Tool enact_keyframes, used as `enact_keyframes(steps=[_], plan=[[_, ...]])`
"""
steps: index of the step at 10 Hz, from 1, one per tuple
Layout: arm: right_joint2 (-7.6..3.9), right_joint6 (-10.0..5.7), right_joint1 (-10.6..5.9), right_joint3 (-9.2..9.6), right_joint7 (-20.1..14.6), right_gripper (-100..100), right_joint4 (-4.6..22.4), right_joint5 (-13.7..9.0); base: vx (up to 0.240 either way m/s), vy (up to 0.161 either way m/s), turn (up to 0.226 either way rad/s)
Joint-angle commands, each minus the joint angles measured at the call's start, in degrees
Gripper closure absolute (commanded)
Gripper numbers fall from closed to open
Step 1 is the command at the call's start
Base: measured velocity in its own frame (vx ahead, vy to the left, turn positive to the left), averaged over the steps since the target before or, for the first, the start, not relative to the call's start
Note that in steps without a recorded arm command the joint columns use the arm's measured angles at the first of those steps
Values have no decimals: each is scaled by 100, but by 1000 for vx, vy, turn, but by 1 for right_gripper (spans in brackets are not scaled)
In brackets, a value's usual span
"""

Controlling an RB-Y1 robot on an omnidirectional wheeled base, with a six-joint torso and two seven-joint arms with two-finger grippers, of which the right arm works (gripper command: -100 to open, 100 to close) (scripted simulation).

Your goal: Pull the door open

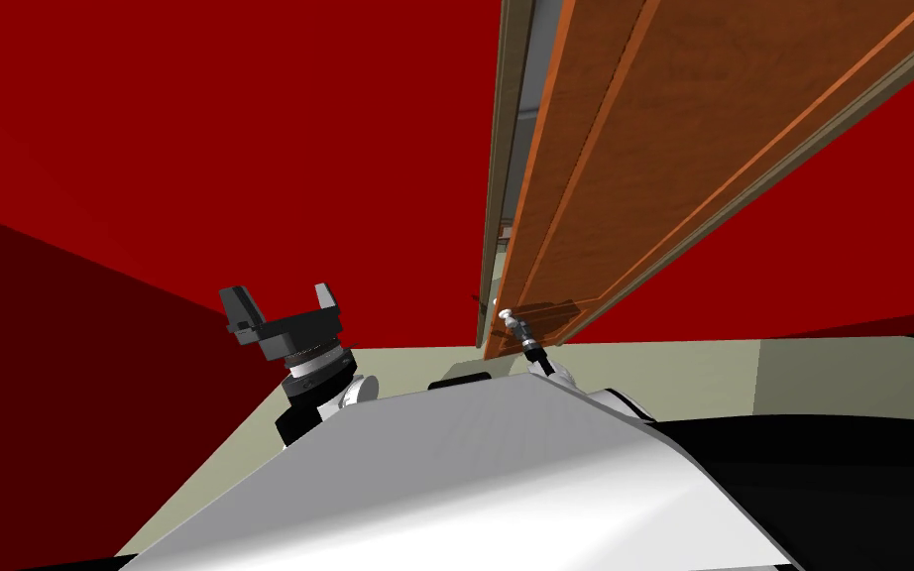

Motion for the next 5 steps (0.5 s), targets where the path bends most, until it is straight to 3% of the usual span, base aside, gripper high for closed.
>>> enact_keyframes(steps=[1,3,5], plan=[[120,19,6,117,-286,100,-152,-31,-45,-18,65],[122,38,-5,143,-528,100,-150,-96,-54,-29,56],[122,38,-5,143,-528,100,-150,-96,-11,-5,-1]])
